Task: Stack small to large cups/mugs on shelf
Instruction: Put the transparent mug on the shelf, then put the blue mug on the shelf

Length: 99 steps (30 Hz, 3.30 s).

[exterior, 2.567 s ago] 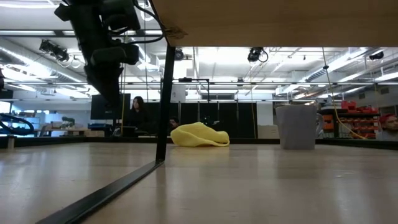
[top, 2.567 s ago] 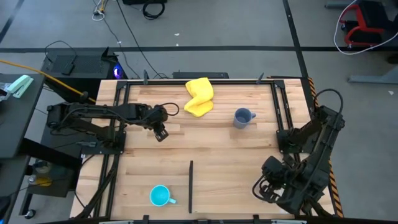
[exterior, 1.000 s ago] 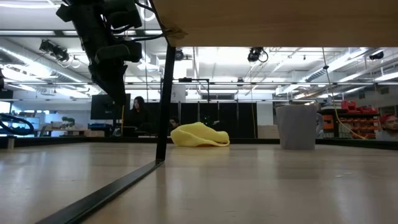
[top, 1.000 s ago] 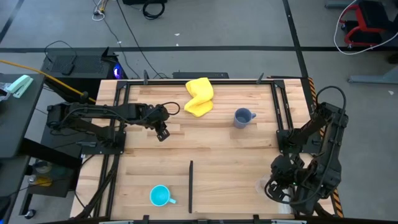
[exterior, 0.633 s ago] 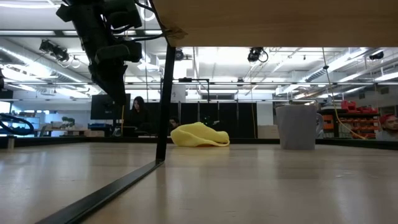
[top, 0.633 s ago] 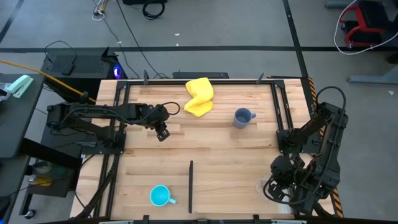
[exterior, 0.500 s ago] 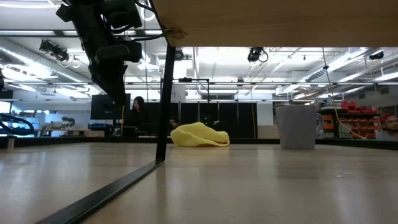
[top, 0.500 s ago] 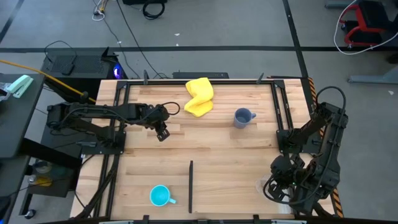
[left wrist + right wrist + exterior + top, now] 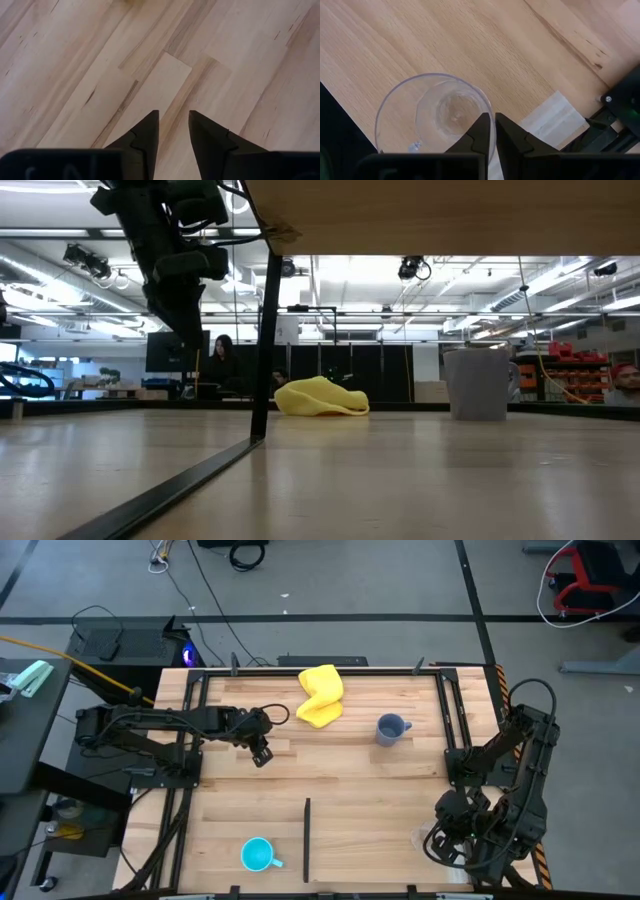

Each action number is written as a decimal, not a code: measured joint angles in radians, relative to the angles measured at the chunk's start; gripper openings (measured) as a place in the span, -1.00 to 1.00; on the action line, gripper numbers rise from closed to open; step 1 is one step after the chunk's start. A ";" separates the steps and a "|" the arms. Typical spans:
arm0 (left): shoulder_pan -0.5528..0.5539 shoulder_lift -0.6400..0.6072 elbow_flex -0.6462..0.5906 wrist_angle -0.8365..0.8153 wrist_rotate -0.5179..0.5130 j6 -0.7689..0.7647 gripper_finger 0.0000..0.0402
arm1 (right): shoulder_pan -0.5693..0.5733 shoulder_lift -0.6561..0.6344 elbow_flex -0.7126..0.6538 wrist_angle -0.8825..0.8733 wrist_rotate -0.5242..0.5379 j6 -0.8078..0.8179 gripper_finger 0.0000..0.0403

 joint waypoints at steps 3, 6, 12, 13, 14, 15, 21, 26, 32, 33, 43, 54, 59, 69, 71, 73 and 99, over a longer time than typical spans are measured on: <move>0.000 0.000 0.000 0.002 0.000 0.000 -0.45 | 0.000 0.000 0.000 0.000 0.000 -0.011 -0.80; 0.000 0.000 0.000 0.006 0.000 0.001 -0.44 | 0.000 0.000 0.000 0.000 0.000 -0.032 -0.80; 0.000 0.000 0.000 0.008 0.000 0.001 -0.43 | 0.000 0.000 0.000 0.000 0.000 -0.043 -0.80; 0.000 0.000 0.000 0.008 0.000 0.001 -0.43 | 0.000 0.000 0.000 0.000 0.000 -0.042 -0.79; 0.000 0.000 0.000 0.008 0.000 0.001 -0.44 | 0.000 0.000 0.000 0.000 0.000 -0.042 -0.78; 0.000 0.000 0.000 0.008 0.000 0.001 -0.45 | 0.000 0.000 0.000 0.000 0.000 -0.042 -0.77; 0.000 0.000 0.000 0.008 0.000 0.001 -0.43 | 0.000 0.000 0.000 0.000 0.000 -0.042 -0.66; 0.000 0.000 0.000 0.008 0.000 0.001 -0.42 | 0.000 -0.001 0.000 0.000 0.000 -0.041 -0.55; 0.000 0.000 0.000 0.008 0.000 0.001 -0.45 | 0.000 -0.001 0.000 0.000 0.004 -0.029 -0.46; 0.000 0.000 0.000 0.008 0.000 0.001 -0.44 | 0.000 -0.001 0.000 0.000 0.004 -0.024 -0.45; 0.000 0.000 0.000 0.008 0.000 0.001 -0.41 | 0.000 -0.047 0.002 0.000 0.012 0.019 -0.43; 0.000 0.000 0.000 0.008 0.000 0.016 -0.44 | 0.000 -0.123 0.002 0.000 0.047 0.019 -0.43; 0.000 0.000 0.000 0.008 0.000 0.017 -0.42 | 0.000 -0.163 0.002 0.000 0.090 0.008 -0.43; 0.000 0.000 0.000 -0.033 0.004 0.016 -0.41 | -0.030 -0.248 0.002 0.000 0.208 -0.088 -0.43; 0.000 0.000 0.000 -0.083 0.043 -0.002 -0.41 | -0.050 -0.263 0.002 0.000 0.232 -0.128 -0.43; 0.000 0.000 0.000 -0.144 0.102 -0.038 -0.43 | -0.073 -0.279 0.002 0.000 0.254 -0.172 -0.43; -0.676 -0.006 0.214 -0.411 0.146 -0.790 -0.60 | -0.396 -0.408 -0.113 0.000 0.401 -0.573 -0.47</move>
